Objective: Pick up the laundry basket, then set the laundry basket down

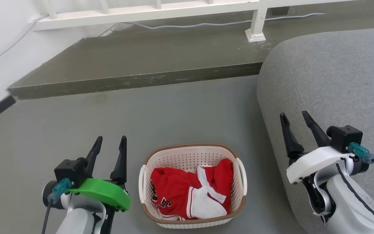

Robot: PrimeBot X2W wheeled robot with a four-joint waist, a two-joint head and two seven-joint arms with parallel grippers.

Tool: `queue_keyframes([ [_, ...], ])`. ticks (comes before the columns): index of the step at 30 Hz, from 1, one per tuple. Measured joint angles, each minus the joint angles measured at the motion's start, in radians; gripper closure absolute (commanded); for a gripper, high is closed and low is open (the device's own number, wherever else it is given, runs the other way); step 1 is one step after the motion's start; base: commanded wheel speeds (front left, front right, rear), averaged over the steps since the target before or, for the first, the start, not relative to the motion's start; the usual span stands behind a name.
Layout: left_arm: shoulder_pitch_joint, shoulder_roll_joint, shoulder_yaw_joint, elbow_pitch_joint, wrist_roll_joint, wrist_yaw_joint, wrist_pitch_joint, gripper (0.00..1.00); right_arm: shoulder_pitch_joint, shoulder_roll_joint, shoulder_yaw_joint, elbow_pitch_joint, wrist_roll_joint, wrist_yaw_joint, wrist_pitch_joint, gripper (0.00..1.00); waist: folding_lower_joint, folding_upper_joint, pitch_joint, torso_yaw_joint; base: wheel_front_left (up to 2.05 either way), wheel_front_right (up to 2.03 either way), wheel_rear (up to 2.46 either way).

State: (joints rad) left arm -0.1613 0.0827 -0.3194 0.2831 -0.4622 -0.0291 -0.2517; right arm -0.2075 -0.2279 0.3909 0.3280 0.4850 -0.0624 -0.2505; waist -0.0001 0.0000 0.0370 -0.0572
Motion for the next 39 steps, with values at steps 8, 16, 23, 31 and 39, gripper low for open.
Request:
queue_keyframes([
  [8, 0.023, -0.006, 0.020, -0.009, 0.001, 0.000, 0.000, 0.00, 0.022, 0.002, -0.020, -0.020, -0.011, 0.000, 0.000, 0.00, 0.0001, 0.0000, -0.003, -0.002, 0.00, 0.00, 0.00],
  [16, 0.040, -0.012, 0.029, -0.021, 0.008, 0.000, 0.000, 0.00, 0.038, 0.009, -0.026, -0.033, -0.022, 0.000, 0.000, 0.00, 0.0000, 0.0000, -0.005, -0.005, 0.00, 0.00, 0.00],
  [23, 0.049, -0.015, 0.038, -0.028, 0.008, -0.006, 0.000, 0.00, 0.056, 0.011, -0.032, -0.036, -0.035, 0.002, 0.000, 0.00, 0.0000, 0.0000, -0.009, -0.008, 0.00, 0.00, 0.00],
  [31, 0.071, -0.027, 0.046, -0.012, 0.007, -0.014, 0.004, 1.00, 0.071, 0.025, -0.025, -0.019, -0.047, 0.011, 0.001, 1.00, 0.0000, 0.0000, -0.013, -0.009, 0.00, 0.00, 0.00],
  [39, 0.098, -0.033, 0.052, 0.007, -0.024, -0.015, 0.014, 1.00, 0.110, 0.040, -0.040, 0.000, -0.012, 0.013, 0.008, 1.00, 0.0000, 0.0000, -0.014, -0.006, 0.00, 0.00, 0.00],
])
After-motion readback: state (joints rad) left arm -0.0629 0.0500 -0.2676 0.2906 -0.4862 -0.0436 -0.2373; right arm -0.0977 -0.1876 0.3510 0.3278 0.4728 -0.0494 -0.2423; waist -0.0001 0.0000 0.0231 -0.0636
